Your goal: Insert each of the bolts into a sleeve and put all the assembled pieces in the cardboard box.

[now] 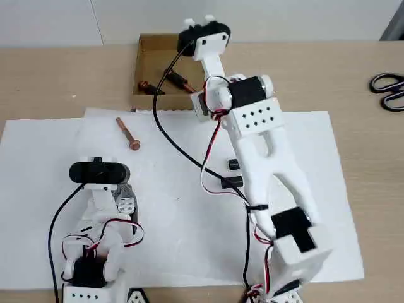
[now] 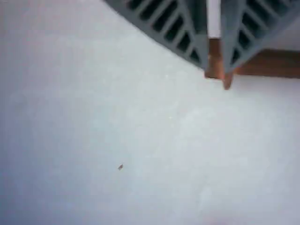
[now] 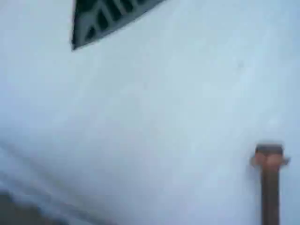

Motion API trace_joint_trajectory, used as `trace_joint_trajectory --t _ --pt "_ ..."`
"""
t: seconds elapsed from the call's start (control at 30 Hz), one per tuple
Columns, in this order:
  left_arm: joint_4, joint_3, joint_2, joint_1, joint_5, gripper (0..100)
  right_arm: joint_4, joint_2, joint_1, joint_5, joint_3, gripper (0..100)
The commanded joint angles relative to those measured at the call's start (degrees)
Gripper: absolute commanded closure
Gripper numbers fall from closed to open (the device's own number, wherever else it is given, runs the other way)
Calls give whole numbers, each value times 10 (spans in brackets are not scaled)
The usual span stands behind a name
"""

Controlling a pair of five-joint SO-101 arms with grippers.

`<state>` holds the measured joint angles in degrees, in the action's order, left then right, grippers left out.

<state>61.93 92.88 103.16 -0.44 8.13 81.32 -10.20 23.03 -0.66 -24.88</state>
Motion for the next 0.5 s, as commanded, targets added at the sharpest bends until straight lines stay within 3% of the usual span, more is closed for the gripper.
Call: trace_joint_trajectory --t 0.0,0.1,0.47 --pt "-2 -2 5 -2 -2 994 83 44 -2 -3 -27 801" --pt "-2 -2 5 -2 -2 994 144 44 -2 -3 -25 801" --pt "-1 -2 5 2 -4 994 151 100 -11 -12 79 801"
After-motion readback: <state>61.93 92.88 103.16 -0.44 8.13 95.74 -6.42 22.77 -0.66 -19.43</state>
